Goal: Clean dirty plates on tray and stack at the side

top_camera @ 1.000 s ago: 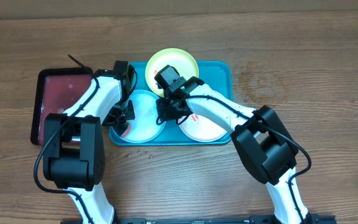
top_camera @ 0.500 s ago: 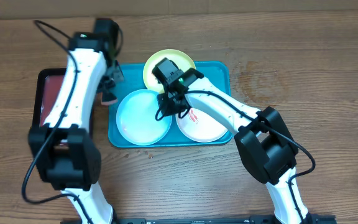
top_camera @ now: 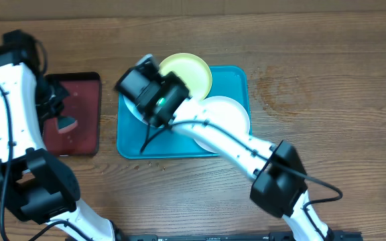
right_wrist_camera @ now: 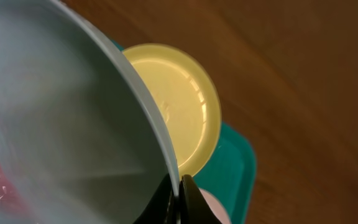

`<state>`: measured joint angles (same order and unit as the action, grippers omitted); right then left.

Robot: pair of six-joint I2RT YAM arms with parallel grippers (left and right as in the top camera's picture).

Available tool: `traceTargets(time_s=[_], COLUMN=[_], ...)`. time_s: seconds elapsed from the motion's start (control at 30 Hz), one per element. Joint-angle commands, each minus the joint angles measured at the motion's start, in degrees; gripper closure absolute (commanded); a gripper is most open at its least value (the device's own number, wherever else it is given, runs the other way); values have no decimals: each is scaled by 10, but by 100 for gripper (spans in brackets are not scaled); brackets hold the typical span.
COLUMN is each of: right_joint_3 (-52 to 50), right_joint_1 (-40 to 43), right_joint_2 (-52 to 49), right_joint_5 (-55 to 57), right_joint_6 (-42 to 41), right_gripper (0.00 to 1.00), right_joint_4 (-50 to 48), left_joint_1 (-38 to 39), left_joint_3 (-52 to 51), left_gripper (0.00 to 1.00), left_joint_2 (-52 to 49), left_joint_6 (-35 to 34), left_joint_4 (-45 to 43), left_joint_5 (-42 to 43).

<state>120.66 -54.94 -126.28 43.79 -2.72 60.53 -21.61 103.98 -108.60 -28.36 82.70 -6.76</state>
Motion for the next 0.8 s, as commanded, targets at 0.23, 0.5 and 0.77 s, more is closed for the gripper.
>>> traceTargets(time_s=[0.23,0.5,0.77], right_joint_3=[16,16,23], right_joint_1=[-76,-82,74], right_joint_2=[29,29,30], right_joint_5=[274,278,-240], right_joint_6=[194,181,-17], right_gripper=[96,96,96], right_joint_4=[-64,-88,23], left_joint_1=[-64,-64,-64], left_joint_3=[-3,-3,-3], left_gripper=[96,96,96], left_joint_2=[10,10,10], left_joint_6=[18,23,27], left_joint_4=[2,2,7], left_joint_5=[56,66,67])
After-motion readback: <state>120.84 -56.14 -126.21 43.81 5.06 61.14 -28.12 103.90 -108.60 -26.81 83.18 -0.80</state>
